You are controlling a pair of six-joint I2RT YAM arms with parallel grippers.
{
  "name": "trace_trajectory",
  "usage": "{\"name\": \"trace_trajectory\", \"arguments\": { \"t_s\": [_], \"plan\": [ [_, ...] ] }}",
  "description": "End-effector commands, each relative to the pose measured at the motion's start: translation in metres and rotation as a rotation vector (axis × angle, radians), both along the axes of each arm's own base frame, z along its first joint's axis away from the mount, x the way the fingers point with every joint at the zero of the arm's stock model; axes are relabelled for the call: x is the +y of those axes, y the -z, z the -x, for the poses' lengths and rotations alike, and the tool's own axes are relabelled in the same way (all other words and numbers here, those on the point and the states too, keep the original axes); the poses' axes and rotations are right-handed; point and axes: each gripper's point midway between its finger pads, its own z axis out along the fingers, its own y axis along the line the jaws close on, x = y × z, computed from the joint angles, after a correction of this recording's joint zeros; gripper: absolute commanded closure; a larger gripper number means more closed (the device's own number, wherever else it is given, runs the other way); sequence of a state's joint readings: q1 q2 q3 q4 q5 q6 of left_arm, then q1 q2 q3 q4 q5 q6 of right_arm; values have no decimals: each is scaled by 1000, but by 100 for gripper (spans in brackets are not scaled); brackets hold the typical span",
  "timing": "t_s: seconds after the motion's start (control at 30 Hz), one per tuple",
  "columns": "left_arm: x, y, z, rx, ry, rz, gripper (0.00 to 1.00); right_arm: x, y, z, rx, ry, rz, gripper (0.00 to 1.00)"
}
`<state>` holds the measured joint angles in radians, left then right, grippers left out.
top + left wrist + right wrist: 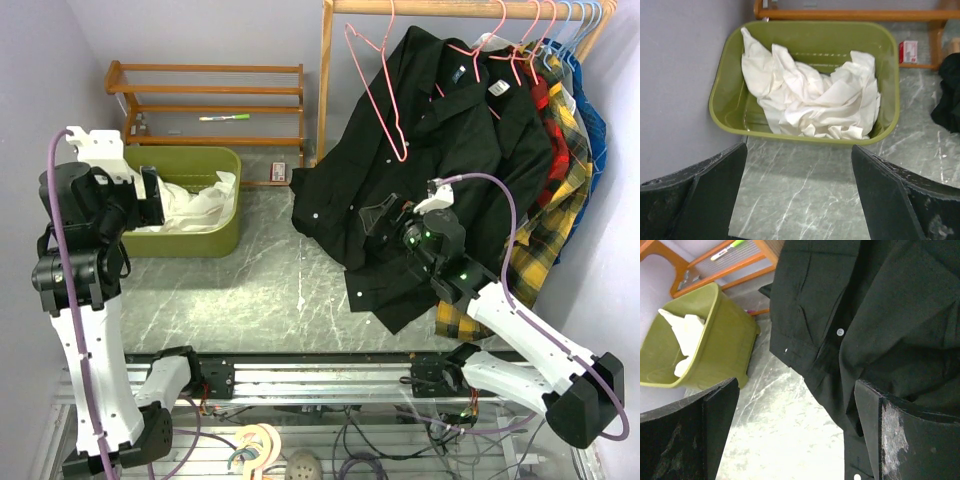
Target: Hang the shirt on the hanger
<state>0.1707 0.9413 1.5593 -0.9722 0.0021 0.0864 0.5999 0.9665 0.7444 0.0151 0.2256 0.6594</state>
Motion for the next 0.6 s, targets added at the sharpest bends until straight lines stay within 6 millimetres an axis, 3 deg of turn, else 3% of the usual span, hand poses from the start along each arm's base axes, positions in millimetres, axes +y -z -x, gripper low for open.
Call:
{"name": "trace_trajectory", "arguments": {
  "t_s": [0.0,0.2,0.43,0.57],
  "plan": [
    [16,25,-9,73,-61,-30,2,-5,-2,-9,6,66,-30,0],
    [22,47,-34,163,-59,-15,1,31,-7,6,-99,-189,-19,0],
    [25,58,-72,229,-16,37,0,32,-3,8,-99,-204,1,0],
    [44,78,-115,304,-64,36,2,42,-4,15,-133,-293,20,0]
  ]
}}
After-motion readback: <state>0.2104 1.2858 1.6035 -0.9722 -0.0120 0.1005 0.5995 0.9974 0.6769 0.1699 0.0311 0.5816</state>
